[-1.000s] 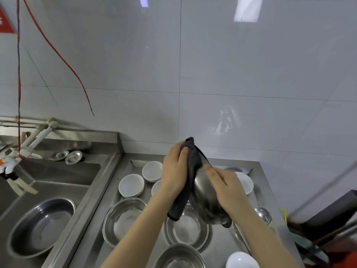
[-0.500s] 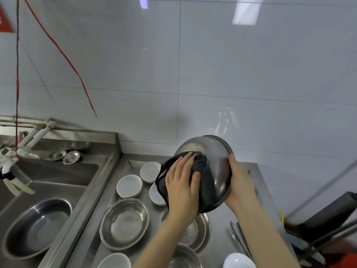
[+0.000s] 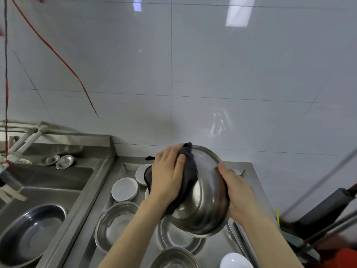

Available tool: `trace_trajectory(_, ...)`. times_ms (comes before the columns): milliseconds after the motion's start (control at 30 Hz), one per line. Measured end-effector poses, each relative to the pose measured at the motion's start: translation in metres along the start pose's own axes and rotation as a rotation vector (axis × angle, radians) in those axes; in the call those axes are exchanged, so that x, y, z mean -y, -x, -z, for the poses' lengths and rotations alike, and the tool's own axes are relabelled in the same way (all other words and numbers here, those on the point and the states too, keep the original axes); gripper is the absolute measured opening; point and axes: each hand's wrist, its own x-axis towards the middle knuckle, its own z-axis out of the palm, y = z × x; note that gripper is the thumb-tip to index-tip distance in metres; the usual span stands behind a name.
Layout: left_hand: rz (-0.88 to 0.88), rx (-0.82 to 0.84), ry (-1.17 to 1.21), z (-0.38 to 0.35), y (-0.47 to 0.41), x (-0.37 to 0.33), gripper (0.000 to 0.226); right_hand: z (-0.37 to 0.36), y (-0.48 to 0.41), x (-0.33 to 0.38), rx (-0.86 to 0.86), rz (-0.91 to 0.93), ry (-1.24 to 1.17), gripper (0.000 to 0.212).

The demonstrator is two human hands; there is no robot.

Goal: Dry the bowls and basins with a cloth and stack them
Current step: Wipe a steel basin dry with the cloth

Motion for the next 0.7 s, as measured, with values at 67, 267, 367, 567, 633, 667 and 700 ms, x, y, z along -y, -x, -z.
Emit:
trace_trajectory(67, -0.129, 0.019, -0.134, -0.003, 0.01, -0.015, 0.038, -0.007, 0.001, -0.003, 0.012, 0.034, 0.035, 0.033)
trace_trajectory(267, -0.339, 0.048, -0.245, -0.021, 0.042, -0.033, 0.036, -0.007, -0.008, -0.001, 0.02, -0.057, -0.162, 0.037)
trace_trajectory(367, -0.401, 0.032, -0.267, -0.027, 0.057, -0.027, 0.038, -0.002, -0.007, 0.006, 0.078, -0.153, -0.367, 0.056)
trace_trajectory(567, -0.182, -0.048, -0.097, -0.022, 0.043, 0.003, 0.04, 0.012, -0.007, -0.003, -0.029, -0.09, -0.431, 0.062)
trace_trajectory(633, -0.02, -0.046, 0.095, -0.015, 0.03, 0.016, 0.041, 0.018, -0.004, -0.003, -0.063, -0.062, -0.395, 0.051)
trace_trajectory(667, 0.056, -0.035, 0.214, -0.012, 0.022, 0.021, 0.042, 0.02, -0.002, -0.004, -0.062, -0.058, -0.392, 0.05)
trace_trajectory(700, 0.113, -0.018, 0.323, -0.007, 0.015, 0.025, 0.043, 0.022, 0.0, -0.006, -0.06, -0.064, -0.394, 0.052)
